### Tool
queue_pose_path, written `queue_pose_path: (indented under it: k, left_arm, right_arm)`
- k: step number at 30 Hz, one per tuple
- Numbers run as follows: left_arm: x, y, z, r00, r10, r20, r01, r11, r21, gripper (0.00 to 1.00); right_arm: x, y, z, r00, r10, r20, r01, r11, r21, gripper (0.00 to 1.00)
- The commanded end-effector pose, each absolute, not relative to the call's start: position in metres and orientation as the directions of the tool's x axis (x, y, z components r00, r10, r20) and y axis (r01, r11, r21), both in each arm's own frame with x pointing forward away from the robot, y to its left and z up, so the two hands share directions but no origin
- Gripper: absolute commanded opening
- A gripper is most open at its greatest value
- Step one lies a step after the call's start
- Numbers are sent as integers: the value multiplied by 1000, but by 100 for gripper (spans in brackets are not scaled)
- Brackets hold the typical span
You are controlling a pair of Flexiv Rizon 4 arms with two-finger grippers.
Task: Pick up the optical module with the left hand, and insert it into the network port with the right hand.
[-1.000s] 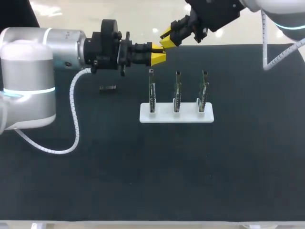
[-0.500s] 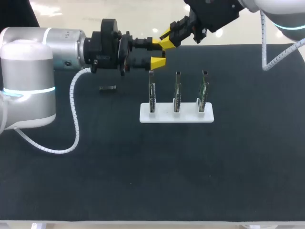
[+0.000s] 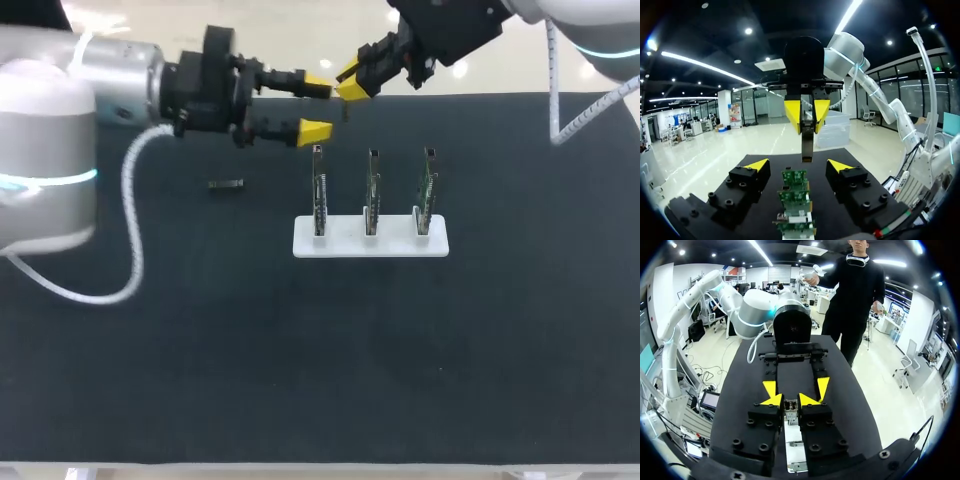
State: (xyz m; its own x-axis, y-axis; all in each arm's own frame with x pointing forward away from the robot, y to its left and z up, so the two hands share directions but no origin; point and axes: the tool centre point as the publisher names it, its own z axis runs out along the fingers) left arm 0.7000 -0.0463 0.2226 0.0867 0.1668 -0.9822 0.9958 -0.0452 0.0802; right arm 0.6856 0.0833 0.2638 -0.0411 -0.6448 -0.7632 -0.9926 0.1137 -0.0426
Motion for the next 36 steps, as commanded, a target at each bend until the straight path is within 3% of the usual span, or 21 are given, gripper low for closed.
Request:
queue_pose_path:
  k: [1,15,36]
  left_arm:
    - [712,-17,230,85,278,-957,994,-84,64,100]
    - [747,41,235,153,494,-856,982,-175,75,100]
    - [749,57,242,158,543,-825,972,-234,31,100]
  right_arm:
    - [691,84,265,-42,-646,-762,-994,107,-36,0]
    - [698,84,266,-33,-644,-764,-996,87,-31,0]
    - [706,89,266,-20,-641,-767,-997,67,-30,0]
